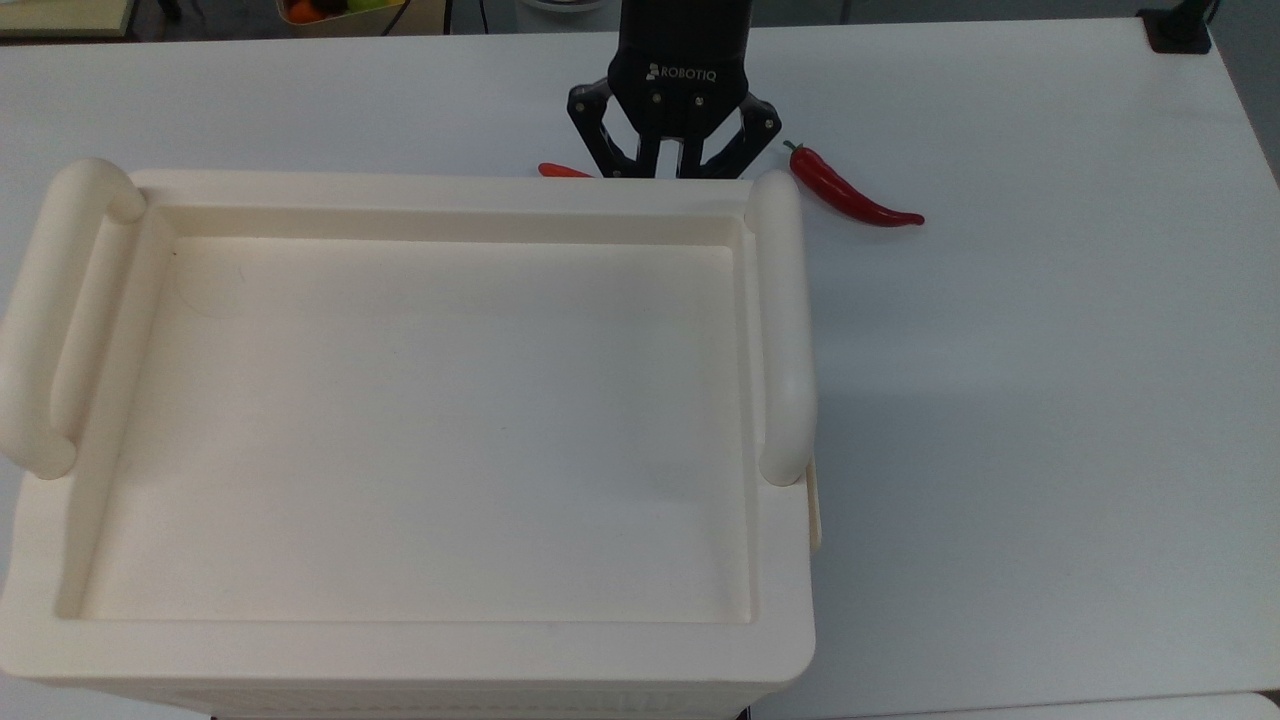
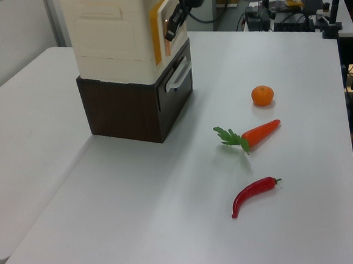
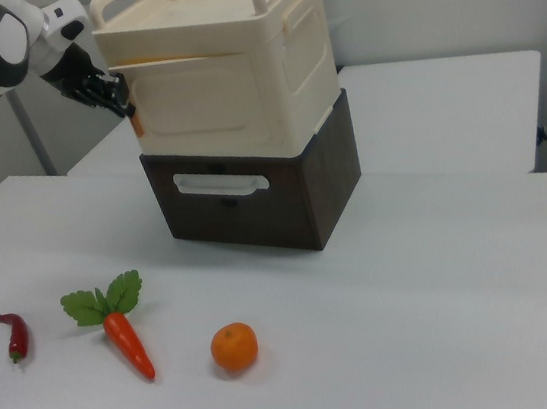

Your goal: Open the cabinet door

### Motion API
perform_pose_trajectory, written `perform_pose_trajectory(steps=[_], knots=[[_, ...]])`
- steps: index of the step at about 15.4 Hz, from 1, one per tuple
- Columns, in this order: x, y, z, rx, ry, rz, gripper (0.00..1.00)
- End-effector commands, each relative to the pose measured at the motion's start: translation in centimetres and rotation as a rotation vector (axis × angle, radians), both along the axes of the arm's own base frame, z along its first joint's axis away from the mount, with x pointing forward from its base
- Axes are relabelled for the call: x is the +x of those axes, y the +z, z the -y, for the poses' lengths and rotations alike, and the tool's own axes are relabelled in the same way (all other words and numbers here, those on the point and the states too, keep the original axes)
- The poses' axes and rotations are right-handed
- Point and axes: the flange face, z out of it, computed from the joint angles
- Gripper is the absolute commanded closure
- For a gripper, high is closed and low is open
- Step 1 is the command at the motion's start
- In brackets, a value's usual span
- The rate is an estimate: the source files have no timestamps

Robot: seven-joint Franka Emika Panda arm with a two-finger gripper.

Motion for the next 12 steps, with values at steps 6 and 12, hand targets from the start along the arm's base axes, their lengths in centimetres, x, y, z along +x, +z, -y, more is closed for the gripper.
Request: perform_pose_trajectory(steps=[6, 12], knots=[[-3.0, 3.5, 1.9, -0.011, -0.054, -0.05, 0.0], [-3.1, 8.6, 2.0, 0.024, -0.034, 0.084, 0.0]])
